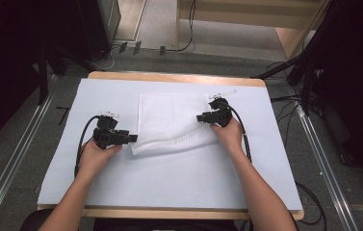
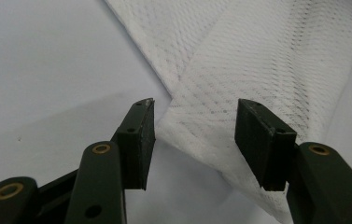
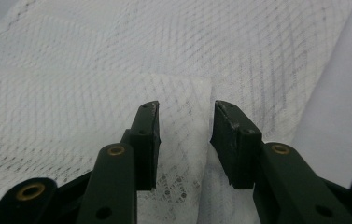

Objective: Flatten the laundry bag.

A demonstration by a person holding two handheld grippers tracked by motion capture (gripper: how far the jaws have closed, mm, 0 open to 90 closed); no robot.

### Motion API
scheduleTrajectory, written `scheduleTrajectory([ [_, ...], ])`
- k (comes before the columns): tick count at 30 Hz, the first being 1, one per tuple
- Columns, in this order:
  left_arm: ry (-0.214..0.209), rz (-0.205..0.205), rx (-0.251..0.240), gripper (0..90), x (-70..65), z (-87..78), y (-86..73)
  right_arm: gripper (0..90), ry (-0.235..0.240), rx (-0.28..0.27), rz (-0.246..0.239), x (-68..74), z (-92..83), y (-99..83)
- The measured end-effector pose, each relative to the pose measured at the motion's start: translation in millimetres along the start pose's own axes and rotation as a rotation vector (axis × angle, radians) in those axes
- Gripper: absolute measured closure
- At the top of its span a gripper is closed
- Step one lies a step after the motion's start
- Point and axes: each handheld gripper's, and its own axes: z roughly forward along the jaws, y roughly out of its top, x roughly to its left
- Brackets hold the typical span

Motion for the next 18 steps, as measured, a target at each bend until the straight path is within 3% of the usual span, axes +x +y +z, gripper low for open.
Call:
scheduleTrajectory([
  [7, 0.002, -0.002, 0.025, 53.5, 1.1, 10.3, -2.9, 67.8, -0.002, 0.029, -0.017, 5.9, 7.7, -1.8],
  [12, 0.011, 0.029, 0.034, 65.2, -2.6, 13.9, -4.3, 82.8, -0.016, 0.057, -0.047, 13.5, 8.2, -1.9],
  [18, 0.031, 0.045, 0.023, 79.3, -2.9, 15.7, -6.3, 88.9, -0.019, 0.070, -0.050, 15.8, 8.5, -1.6],
])
